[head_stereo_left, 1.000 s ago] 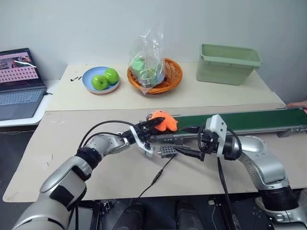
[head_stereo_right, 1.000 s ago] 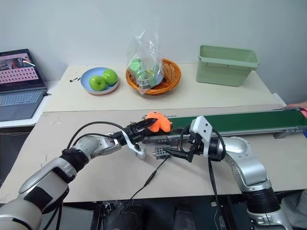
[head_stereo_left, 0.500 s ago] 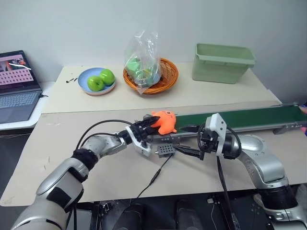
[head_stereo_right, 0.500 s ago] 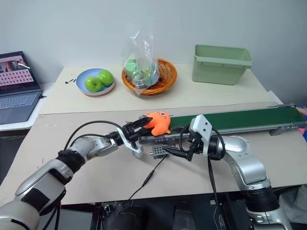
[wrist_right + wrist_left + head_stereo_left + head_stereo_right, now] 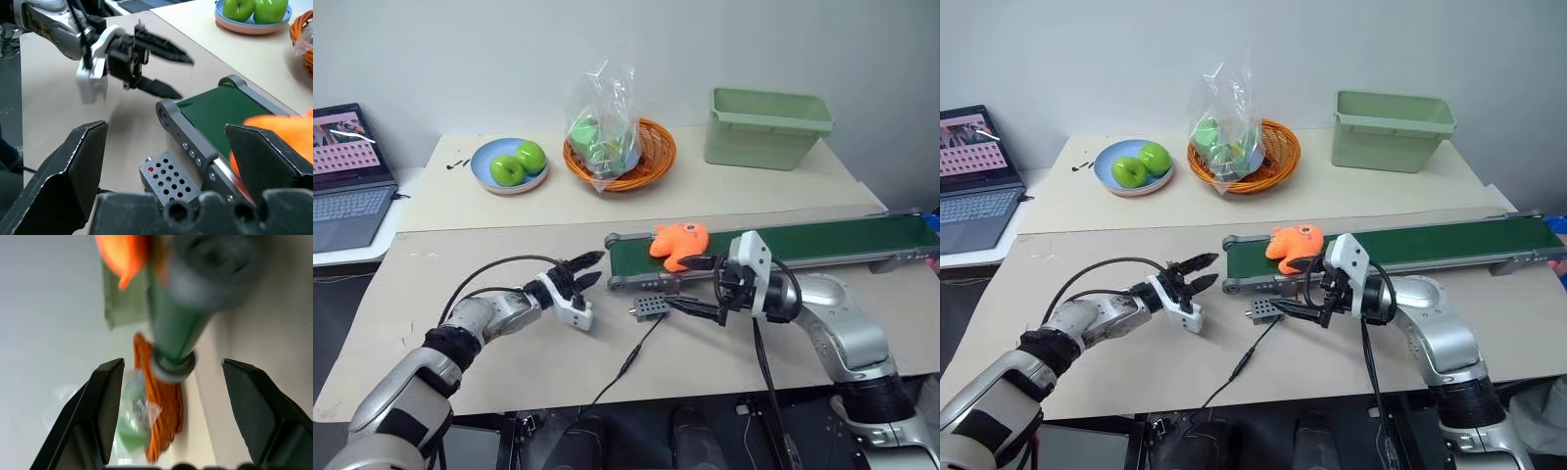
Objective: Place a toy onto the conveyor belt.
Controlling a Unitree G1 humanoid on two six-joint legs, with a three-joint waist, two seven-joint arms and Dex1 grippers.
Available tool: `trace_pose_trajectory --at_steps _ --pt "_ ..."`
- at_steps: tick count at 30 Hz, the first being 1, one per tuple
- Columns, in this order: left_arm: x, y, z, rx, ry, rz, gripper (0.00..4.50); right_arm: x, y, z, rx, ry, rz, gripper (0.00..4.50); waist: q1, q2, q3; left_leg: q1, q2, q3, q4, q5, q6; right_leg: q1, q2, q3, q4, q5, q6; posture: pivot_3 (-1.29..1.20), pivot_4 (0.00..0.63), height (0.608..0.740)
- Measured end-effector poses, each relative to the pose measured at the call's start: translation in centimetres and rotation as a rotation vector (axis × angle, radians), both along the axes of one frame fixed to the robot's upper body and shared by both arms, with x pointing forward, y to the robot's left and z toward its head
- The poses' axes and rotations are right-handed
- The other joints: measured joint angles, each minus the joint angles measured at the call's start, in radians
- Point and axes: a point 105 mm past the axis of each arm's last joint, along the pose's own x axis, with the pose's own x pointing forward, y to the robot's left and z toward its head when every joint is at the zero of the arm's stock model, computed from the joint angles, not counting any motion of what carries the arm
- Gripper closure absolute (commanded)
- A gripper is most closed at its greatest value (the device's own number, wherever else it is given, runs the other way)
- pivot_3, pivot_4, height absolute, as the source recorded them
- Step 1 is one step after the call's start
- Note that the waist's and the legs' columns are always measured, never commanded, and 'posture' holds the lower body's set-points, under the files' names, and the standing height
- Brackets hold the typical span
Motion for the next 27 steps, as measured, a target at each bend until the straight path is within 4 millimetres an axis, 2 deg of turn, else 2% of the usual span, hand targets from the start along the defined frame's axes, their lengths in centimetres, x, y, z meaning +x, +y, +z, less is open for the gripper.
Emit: trace_pose_trajectory --at_steps 5,7,10,13,14,15,19,20,24,25,27 --pt "1.3 3.8 3.3 -0.576 0.112 0.266 1.10 0.0 -0.1 -0.2 -0.006 0.004 -0.002 0.00 -0.007 0.000 0.000 0.000 0.000 0.001 0.001 0.000 0.000 -0.002 -0.001 0.000 0.001 0.000 0.000 0.00 0.150 0.740" --pt "1.1 5.7 4.4 -0.915 0.171 0.368 1.10 -0.1 -0.2 -0.3 -0.010 0.005 -0.006 0.00 -0.009 0.000 0.000 -0.001 0.000 0.001 0.001 -0.001 0.001 -0.001 -0.001 0.000 0.002 0.001 -0.001 0.00 0.150 0.740" --pt "-0.2 9.3 4.4 -1.304 0.223 0.507 1.10 0.2 -0.5 -0.2 -0.002 -0.001 -0.038 0.00 -0.014 0.000 0.000 0.001 0.001 0.002 0.002 -0.001 0.001 -0.001 -0.001 0.000 0.001 0.001 -0.001 0.00 0.150 0.740" --pt "-2.1 12.1 3.7 -1.480 0.249 0.585 1.10 1.2 -1.9 0.6 0.033 -0.029 -0.136 0.00 -0.011 0.000 0.000 0.001 0.001 0.003 0.002 0.000 0.000 0.000 0.000 0.001 0.002 0.001 -0.002 0.00 0.150 0.740" --pt "-2.6 12.3 3.6 -1.509 0.269 0.580 1.10 1.5 -2.4 1.0 0.043 -0.041 -0.167 0.00 -0.008 0.000 0.000 0.001 0.001 0.003 0.002 -0.001 0.000 0.000 -0.001 0.001 0.001 0.001 -0.002 0.00 0.150 0.740" --pt "-2.9 12.3 3.5 -1.528 0.302 0.555 1.10 1.7 -2.8 1.3 0.053 -0.051 -0.187 0.00 -0.005 0.000 0.000 0.001 0.001 0.003 0.002 -0.001 0.000 0.000 0.000 0.000 0.001 0.001 -0.002 0.00 0.150 0.740" --pt "-3.7 8.3 4.5 -1.433 0.530 0.304 1.10 1.5 -3.1 1.9 0.089 -0.046 -0.179 0.00 0.012 0.000 0.000 0.001 0.001 0.004 0.002 -0.001 0.001 0.001 0.000 0.000 -0.001 0.001 -0.003 0.00 0.150 0.740" --pt "-4.2 6.4 4.8 -1.356 0.631 0.206 1.10 1.4 -3.0 2.0 0.093 -0.042 -0.169 0.00 0.013 0.000 0.000 0.001 0.001 0.005 0.002 -0.001 0.001 0.001 0.000 0.000 -0.001 0.001 -0.003 0.00 0.150 0.740" --pt "-7.1 1.2 4.9 -1.090 0.939 -0.067 1.10 1.3 -3.2 1.9 0.083 -0.037 -0.168 0.00 0.008 0.000 0.000 0.001 0.002 0.006 0.001 -0.002 0.002 0.001 0.000 0.001 -0.001 0.001 -0.003 0.00 0.150 0.740" --pt "-8.0 0.4 4.4 -1.003 1.020 -0.117 1.10 1.3 -3.2 1.9 0.083 -0.036 -0.168 0.00 0.004 0.000 0.000 0.003 0.002 0.007 0.001 -0.002 0.002 0.001 0.000 0.002 0.000 0.001 -0.003 0.00 0.150 0.740" --pt "-8.7 0.2 3.7 -0.935 1.092 -0.145 1.10 1.3 -3.2 1.9 0.083 -0.035 -0.168 0.00 -0.003 0.001 0.000 0.004 0.004 0.008 0.000 -0.002 0.002 0.001 0.001 0.002 0.000 0.000 -0.003 0.00 0.150 0.740"
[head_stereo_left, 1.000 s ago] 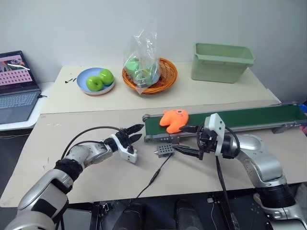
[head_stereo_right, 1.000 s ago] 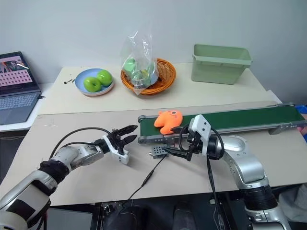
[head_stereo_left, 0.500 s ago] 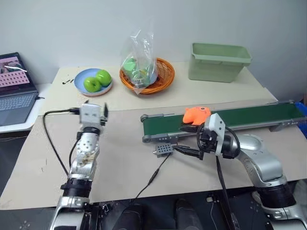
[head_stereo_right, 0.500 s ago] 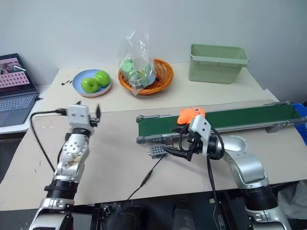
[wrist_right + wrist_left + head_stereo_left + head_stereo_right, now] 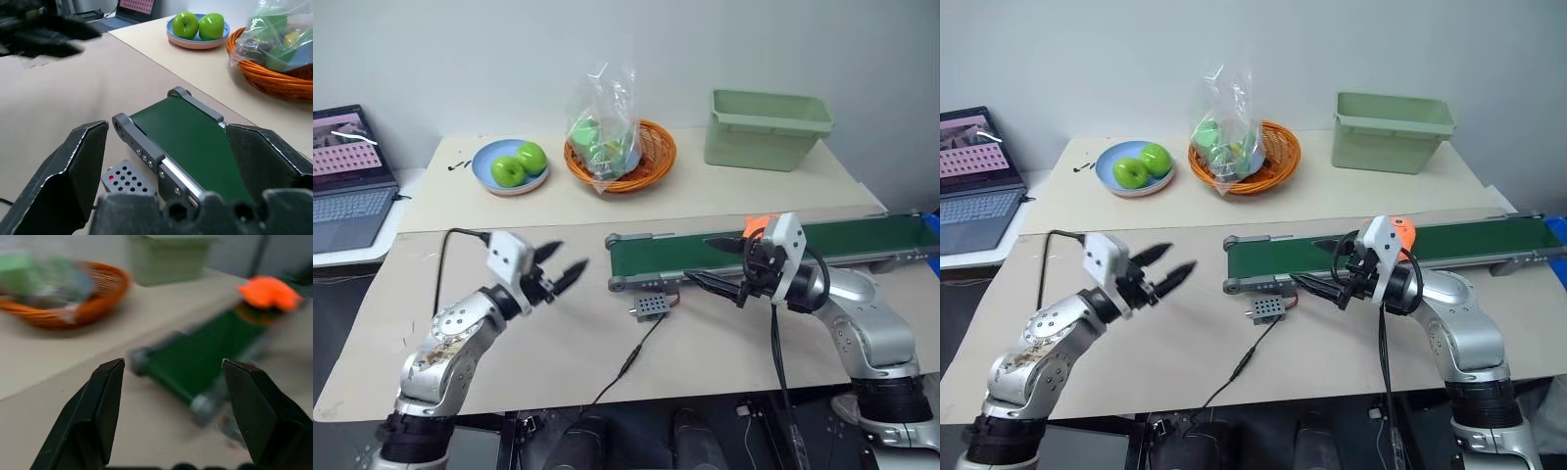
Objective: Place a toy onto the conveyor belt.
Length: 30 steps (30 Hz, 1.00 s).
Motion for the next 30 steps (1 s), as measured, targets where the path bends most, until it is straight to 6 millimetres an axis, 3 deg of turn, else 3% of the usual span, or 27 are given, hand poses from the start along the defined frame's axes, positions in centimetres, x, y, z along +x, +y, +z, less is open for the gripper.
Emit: trace_pose_trajectory --at_steps 5,15,24,30 --pt "-0.4 0.1 -0.2 0.072 0.011 -0.104 1.10 0.0 0.0 0.0 0.000 0.001 -0.001 0.00 -0.003 0.000 0.000 0.001 0.001 0.000 0.000 0.000 0.000 0.002 0.001 0.000 -0.001 0.000 0.000 0.00 0.150 0.740" --pt "0.0 -0.5 0.0 0.068 -0.006 -0.134 1.10 0.0 -0.3 -0.2 -0.013 0.008 -0.014 0.00 -0.004 0.000 0.000 0.000 0.002 0.000 -0.001 -0.001 0.000 0.001 0.001 0.000 -0.004 0.001 -0.001 0.00 0.150 0.740" --pt "0.3 -1.1 0.7 0.026 -0.032 -0.130 1.10 -0.1 -0.2 -0.2 -0.024 0.010 0.000 0.00 -0.003 0.000 0.000 0.000 0.002 0.001 -0.001 -0.001 0.000 0.002 0.001 0.000 -0.005 0.001 -0.001 0.00 0.150 0.740" --pt "1.1 -0.2 0.8 0.002 -0.045 -0.038 1.10 0.0 -0.4 -0.2 -0.034 0.010 0.004 0.00 -0.004 0.000 0.000 0.001 0.002 0.001 -0.001 -0.001 0.000 0.002 0.001 0.000 -0.005 0.001 -0.001 0.00 0.150 0.740"
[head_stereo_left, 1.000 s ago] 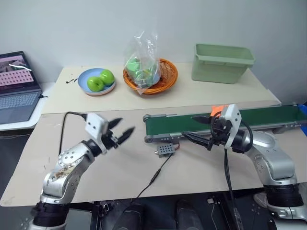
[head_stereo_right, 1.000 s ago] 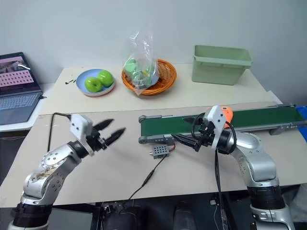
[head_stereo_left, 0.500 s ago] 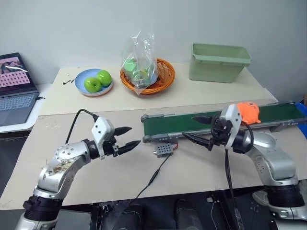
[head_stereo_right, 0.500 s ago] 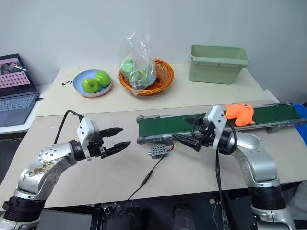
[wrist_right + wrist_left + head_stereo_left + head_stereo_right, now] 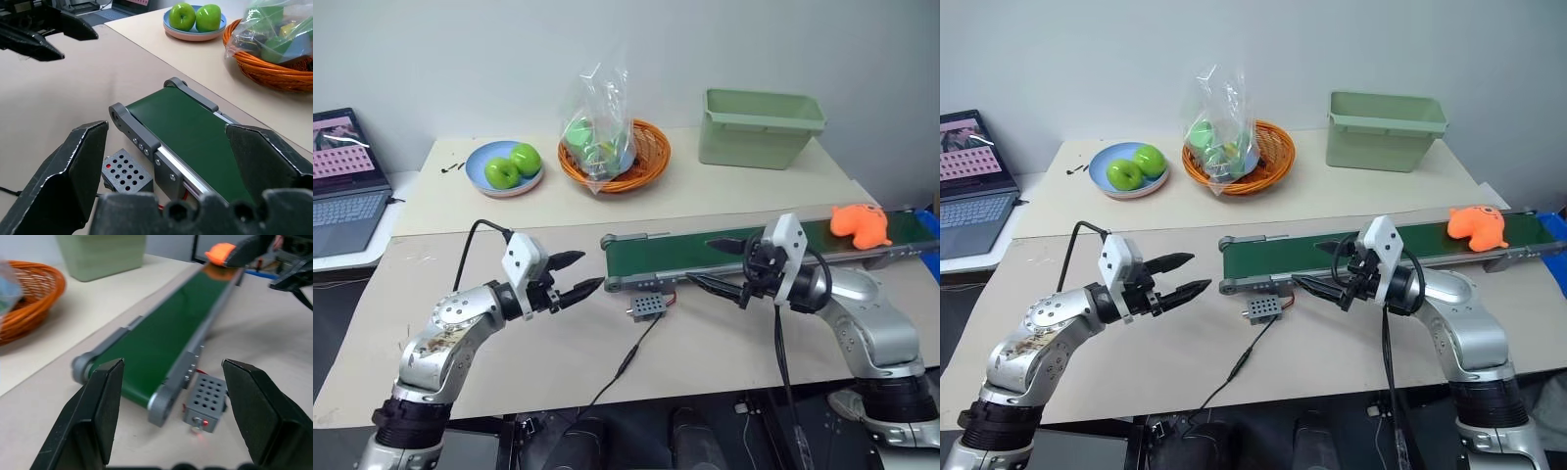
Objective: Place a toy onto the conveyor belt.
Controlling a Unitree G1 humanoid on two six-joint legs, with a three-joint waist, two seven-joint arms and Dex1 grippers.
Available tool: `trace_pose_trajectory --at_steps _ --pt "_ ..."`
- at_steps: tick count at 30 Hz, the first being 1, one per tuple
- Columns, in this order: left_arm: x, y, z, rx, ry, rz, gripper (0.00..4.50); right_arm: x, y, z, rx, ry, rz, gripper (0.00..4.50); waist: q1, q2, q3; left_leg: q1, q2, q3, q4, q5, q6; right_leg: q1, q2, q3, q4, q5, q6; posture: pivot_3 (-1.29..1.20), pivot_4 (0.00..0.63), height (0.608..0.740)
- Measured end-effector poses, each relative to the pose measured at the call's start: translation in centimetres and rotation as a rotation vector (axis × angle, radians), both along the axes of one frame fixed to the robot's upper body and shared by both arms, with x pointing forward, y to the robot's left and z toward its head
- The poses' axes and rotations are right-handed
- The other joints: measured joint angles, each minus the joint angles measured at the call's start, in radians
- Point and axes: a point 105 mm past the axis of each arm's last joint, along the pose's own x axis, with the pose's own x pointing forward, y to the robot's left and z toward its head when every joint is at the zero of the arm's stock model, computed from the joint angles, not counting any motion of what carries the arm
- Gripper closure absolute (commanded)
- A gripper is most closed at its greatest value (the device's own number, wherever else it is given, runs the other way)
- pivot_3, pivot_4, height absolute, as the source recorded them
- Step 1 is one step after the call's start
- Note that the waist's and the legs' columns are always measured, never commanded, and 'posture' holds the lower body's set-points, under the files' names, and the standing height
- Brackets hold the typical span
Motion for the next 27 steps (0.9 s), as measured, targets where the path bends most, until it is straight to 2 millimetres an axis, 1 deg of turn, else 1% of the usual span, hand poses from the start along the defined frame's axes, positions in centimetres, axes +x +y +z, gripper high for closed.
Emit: trace_pose_trajectory --at_steps 3,6,10,12,14,15,16,17,18,20,21,24,27 --pt "0.1 0.4 -0.2 -0.014 0.005 0.038 1.10 0.6 -0.4 0.0 -0.003 0.001 -0.028 0.00 0.000 0.000 0.000 0.000 0.000 0.000 0.000 0.000 0.000 0.000 0.000 0.000 0.000 0.000 0.000 0.00 0.150 0.740" --pt "0.1 0.5 -0.6 -0.030 0.016 0.068 1.10 1.9 -0.8 0.2 -0.002 -0.012 -0.092 0.00 0.000 0.000 0.000 0.000 0.000 0.000 0.000 0.000 0.000 0.000 0.000 0.000 0.000 0.000 -0.001 0.00 0.150 0.740" --pt "-0.4 -0.1 -0.6 -0.055 0.016 0.074 1.10 4.4 -1.9 -0.1 0.004 -0.020 -0.234 0.00 0.000 0.000 0.000 0.000 0.000 0.001 0.000 0.000 0.000 0.000 0.000 0.000 -0.001 0.001 -0.001 0.00 0.150 0.740" --pt "-0.3 -0.3 -1.0 -0.081 0.032 0.100 1.10 5.9 -3.1 -0.4 -0.009 -0.027 -0.342 0.00 0.001 0.000 0.000 0.000 0.000 0.001 0.000 0.000 0.000 0.000 0.000 0.000 -0.001 0.001 -0.002 0.00 0.150 0.740" --pt "-0.1 -0.1 -1.2 -0.097 0.038 0.144 1.10 6.9 -3.9 -0.6 -0.012 -0.029 -0.418 0.00 0.001 0.000 0.000 0.000 0.000 0.001 0.000 0.000 0.000 0.000 0.000 0.000 -0.001 0.002 -0.002 0.00 0.150 0.740" --pt "0.5 0.5 -1.3 -0.106 0.032 0.211 1.10 7.6 -4.4 -0.6 -0.009 -0.033 -0.471 0.00 0.000 0.000 0.000 0.000 0.000 0.001 0.000 0.000 -0.001 0.000 0.000 0.000 -0.001 0.002 -0.002 0.00 0.150 0.740" --pt "1.9 1.9 -1.3 -0.126 0.019 0.357 1.10 8.7 -5.6 -0.4 -0.014 -0.049 -0.568 0.00 0.001 0.000 0.000 0.000 0.000 0.001 0.000 0.001 -0.001 0.000 0.000 0.000 -0.002 0.003 -0.003 0.00 0.150 0.740" --pt "2.8 3.4 -1.4 -0.125 0.009 0.475 1.10 9.3 -6.6 -0.3 -0.019 -0.064 -0.636 0.00 0.002 0.000 0.000 0.000 0.001 0.001 -0.001 0.001 -0.002 0.000 0.002 0.000 -0.003 0.004 -0.003 0.00 0.150 0.740" --pt "3.6 5.6 -1.4 -0.125 -0.010 0.624 1.10 9.7 -7.8 0.0 -0.019 -0.084 -0.707 0.00 0.002 0.000 0.000 0.000 0.002 0.001 -0.001 0.001 -0.002 0.000 0.003 0.000 -0.005 0.005 -0.004 0.00 0.150 0.740" --pt "4.1 10.0 -1.2 -0.132 -0.046 0.894 1.10 10.0 -9.6 0.2 -0.021 -0.119 -0.808 0.00 0.001 0.000 0.000 -0.001 0.006 0.002 -0.001 0.000 -0.004 0.000 0.007 0.000 -0.008 0.007 -0.005 0.00 0.150 0.740" --pt "4.0 11.5 -1.1 -0.136 -0.060 0.988 1.10 10.0 -10.0 0.1 -0.027 -0.130 -0.832 0.00 0.000 0.000 0.000 -0.001 0.007 0.002 -0.001 0.000 -0.006 0.000 0.008 0.001 -0.008 0.007 -0.005 0.00 0.150 0.740" --pt "3.6 14.1 -1.2 -0.128 -0.093 1.177 1.10 10.0 -10.3 0.0 -0.018 -0.141 -0.852 0.00 0.000 0.000 0.000 -0.003 0.009 0.003 -0.001 0.003 -0.012 -0.002 0.010 0.002 -0.009 0.007 -0.005 0.00 0.150 0.740" --pt "3.1 16.0 -1.5 -0.114 -0.108 1.298 1.10 9.8 -10.2 -0.6 -0.008 -0.136 -0.849 0.00 0.000 0.000 0.000 -0.003 0.009 0.003 -0.001 0.002 -0.011 -0.002 0.011 0.003 -0.009 0.007 -0.005 0.00 0.150 0.740"
